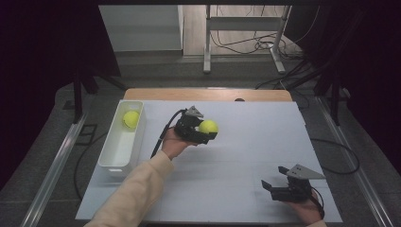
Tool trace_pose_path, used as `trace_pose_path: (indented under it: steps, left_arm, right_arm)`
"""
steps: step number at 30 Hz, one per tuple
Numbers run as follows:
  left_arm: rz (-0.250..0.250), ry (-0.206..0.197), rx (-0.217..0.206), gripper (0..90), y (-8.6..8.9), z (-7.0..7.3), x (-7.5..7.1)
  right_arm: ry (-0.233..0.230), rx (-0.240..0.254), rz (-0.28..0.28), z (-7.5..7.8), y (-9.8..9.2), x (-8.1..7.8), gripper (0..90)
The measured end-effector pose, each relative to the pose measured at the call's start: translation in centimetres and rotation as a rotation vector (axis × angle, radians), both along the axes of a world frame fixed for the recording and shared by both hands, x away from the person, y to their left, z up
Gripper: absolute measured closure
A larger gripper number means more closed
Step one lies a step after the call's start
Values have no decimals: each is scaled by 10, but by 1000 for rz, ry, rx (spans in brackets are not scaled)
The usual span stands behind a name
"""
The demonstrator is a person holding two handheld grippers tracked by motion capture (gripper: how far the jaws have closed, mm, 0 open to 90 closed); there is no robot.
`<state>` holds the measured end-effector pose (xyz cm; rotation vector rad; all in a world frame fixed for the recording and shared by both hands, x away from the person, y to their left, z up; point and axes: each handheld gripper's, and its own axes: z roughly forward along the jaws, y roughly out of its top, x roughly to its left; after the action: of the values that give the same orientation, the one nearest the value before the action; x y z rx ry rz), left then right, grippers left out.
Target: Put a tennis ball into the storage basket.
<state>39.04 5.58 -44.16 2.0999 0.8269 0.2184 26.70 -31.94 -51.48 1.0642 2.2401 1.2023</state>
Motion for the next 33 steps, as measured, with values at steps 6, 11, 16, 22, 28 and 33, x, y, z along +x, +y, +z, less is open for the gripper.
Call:
trace_pose_path:
  steps: [6,11,16,22,28,33]
  left_arm:
    - [7,-2,-3,261,7,1,-4]
    - [9,-6,-2,261,11,3,-7]
    - [15,-11,-4,261,15,5,-9]
    - [22,-20,-4,261,20,8,-12]
    - [31,-27,-6,261,26,10,-14]
    - [42,-33,-11,260,31,12,-16]
  right_arm:
    - [-2,-2,0,0,0,0,114]
    - [0,0,-1,0,0,0,114]
    - [1,-2,-1,0,0,0,114]
    - [2,-1,2,1,0,0,116]
    - [0,2,0,1,0,0,116]
    - [1,0,1,1,1,0,116]
